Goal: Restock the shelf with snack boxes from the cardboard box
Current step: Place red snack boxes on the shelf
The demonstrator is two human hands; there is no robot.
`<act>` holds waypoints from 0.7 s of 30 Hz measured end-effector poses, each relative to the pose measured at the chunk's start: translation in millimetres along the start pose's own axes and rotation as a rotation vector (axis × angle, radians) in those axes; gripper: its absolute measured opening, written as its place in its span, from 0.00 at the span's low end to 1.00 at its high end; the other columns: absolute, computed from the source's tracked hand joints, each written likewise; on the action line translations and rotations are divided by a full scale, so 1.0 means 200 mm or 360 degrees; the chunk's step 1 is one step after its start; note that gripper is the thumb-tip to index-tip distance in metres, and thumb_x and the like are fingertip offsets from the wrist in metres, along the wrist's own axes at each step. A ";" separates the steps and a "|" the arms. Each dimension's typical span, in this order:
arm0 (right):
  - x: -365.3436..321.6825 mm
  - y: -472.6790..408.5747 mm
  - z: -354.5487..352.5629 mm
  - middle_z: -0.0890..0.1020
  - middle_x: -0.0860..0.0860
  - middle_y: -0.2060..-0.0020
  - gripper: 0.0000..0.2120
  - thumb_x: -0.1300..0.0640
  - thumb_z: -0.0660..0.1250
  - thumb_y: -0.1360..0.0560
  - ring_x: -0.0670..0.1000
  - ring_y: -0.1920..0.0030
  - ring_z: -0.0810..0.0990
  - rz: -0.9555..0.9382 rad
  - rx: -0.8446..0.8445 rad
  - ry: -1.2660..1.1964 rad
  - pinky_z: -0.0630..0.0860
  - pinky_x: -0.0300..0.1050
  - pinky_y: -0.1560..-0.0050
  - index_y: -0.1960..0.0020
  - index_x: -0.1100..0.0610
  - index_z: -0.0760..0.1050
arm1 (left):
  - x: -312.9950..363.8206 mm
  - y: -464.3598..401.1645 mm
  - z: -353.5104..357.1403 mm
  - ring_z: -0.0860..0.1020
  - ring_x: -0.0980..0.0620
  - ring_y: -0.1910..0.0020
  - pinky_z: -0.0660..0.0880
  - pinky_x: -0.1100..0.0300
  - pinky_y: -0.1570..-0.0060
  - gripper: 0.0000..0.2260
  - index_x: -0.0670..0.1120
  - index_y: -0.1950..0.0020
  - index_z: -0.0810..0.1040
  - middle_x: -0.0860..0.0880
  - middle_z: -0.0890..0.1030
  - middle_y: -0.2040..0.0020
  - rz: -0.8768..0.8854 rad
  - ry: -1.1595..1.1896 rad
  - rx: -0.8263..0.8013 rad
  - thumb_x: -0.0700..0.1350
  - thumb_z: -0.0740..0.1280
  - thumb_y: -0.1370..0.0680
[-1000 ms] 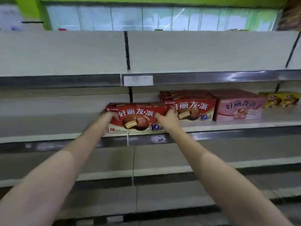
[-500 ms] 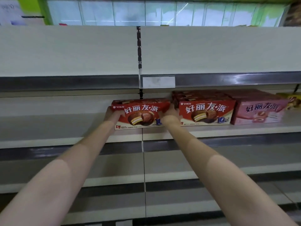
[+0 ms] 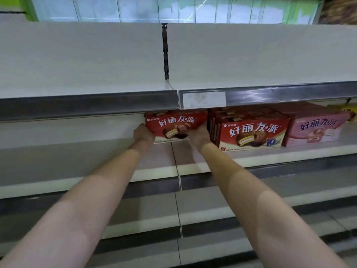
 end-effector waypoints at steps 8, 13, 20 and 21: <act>0.05 -0.07 0.09 0.76 0.54 0.33 0.42 0.48 0.77 0.34 0.57 0.32 0.72 0.0006 -0.0251 0.0029 0.66 0.58 0.27 0.25 0.51 0.62 | -0.04 -0.04 0.07 0.78 0.40 0.38 0.75 0.54 0.39 0.21 0.42 0.32 0.74 0.40 0.78 0.35 -0.0128 0.0144 -0.0144 0.46 0.69 0.24; 0.01 0.00 0.05 0.75 0.53 0.31 0.41 0.59 0.79 0.31 0.54 0.31 0.72 -0.0108 -0.0349 -0.0107 0.64 0.53 0.26 0.23 0.54 0.62 | -0.09 0.02 0.03 0.80 0.40 0.42 0.75 0.58 0.53 0.15 0.36 0.37 0.76 0.38 0.80 0.39 -0.0207 0.0105 -0.0104 0.38 0.67 0.24; 0.03 0.10 -0.06 0.79 0.58 0.39 0.18 0.59 0.68 0.23 0.58 0.38 0.78 -0.0091 -0.0259 0.0135 0.75 0.48 0.40 0.34 0.60 0.75 | 0.07 0.25 0.08 0.84 0.43 0.59 0.83 0.52 0.59 0.05 0.41 0.58 0.79 0.39 0.84 0.56 -0.0131 0.0389 -0.0255 0.35 0.65 0.24; 0.02 0.12 -0.09 0.80 0.58 0.39 0.16 0.59 0.67 0.22 0.58 0.39 0.78 -0.0124 -0.0242 0.0165 0.75 0.47 0.42 0.35 0.60 0.76 | 0.11 0.29 0.11 0.84 0.43 0.59 0.83 0.51 0.58 0.04 0.41 0.56 0.80 0.39 0.84 0.56 -0.0060 0.0403 -0.0297 0.35 0.66 0.24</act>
Point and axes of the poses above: each hand's wrist, its own y-axis away from the middle knuckle, its own z-axis out of the palm, x = y × z, the point moved 9 cm from there along -y, towards the middle knuckle
